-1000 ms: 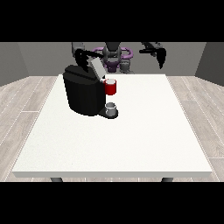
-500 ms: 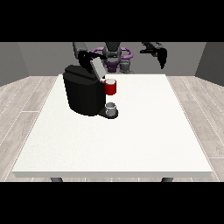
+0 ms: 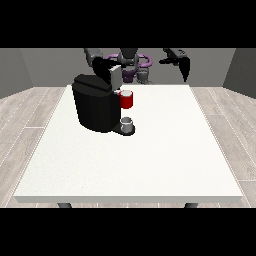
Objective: Insert the coffee pod into the coffee machine and close the lid
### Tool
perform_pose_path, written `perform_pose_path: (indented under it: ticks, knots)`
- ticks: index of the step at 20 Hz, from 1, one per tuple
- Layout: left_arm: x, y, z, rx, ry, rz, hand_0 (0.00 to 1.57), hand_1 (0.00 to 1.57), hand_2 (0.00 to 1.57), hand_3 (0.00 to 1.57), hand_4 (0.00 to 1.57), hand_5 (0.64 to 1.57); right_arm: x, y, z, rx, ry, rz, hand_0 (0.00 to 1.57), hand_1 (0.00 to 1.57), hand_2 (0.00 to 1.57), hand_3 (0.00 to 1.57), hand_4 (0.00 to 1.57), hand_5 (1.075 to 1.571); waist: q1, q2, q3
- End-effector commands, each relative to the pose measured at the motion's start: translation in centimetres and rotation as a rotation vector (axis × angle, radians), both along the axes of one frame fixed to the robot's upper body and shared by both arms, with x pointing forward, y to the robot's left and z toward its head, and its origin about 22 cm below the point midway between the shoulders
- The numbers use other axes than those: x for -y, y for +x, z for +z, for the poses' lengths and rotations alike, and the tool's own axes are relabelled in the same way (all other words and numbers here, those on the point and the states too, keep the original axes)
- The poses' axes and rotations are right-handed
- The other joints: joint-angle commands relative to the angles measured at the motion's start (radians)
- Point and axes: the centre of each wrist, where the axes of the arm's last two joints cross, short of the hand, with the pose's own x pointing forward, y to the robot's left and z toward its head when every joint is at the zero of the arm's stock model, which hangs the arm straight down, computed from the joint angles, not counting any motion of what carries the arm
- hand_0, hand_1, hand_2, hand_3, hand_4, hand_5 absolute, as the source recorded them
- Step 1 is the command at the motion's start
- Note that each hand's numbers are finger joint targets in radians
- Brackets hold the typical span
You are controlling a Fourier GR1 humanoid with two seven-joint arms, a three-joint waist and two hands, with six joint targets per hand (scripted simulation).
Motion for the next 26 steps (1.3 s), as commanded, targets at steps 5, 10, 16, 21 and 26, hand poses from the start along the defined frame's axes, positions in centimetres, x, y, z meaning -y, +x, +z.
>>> perform_pose_path:
  ticks: [5,10,16,21,26]
  knots:
    - [0.0,0.6,0.5,-0.002,-0.007,0.009,0.00,0.00,0.00,0.00,0.13,1.571,-3.3,0.7,1.5,0.030,-0.072,0.066,0.00,0.00,0.00,0.00,0.06,1.571,0.015,0.001,0.0010]
    - [0.0,1.1,-0.5,0.043,0.010,0.035,0.00,0.00,0.00,0.00,0.15,1.571,-4.9,1.7,5.3,0.116,-0.121,0.077,0.00,0.00,0.00,0.00,0.12,1.571,0.007,0.058,0.0007]
    - [-1.5,1.2,0.9,-0.023,-0.013,0.040,0.00,0.00,0.00,0.00,0.15,1.571,-5.3,1.5,4.0,0.082,-0.083,0.089,0.00,0.00,0.00,0.00,0.12,1.571,0.001,0.000,0.0010]
    - [-0.6,-1.0,-2.5,0.001,-0.014,0.041,0.00,0.00,0.00,0.00,0.20,1.571,-7.5,-1.0,0.6,0.085,-0.006,0.213,0.00,0.00,0.00,0.00,0.18,1.571,-0.035,-0.064,0.0010]
    - [-1.0,-1.8,-3.9,-0.018,-0.021,0.074,0.00,0.00,0.00,0.00,0.14,1.571,-6.4,-4.7,-3.9,0.037,0.165,0.211,0.00,0.00,0.00,0.00,0.29,1.571,-0.083,-0.130,0.0013]
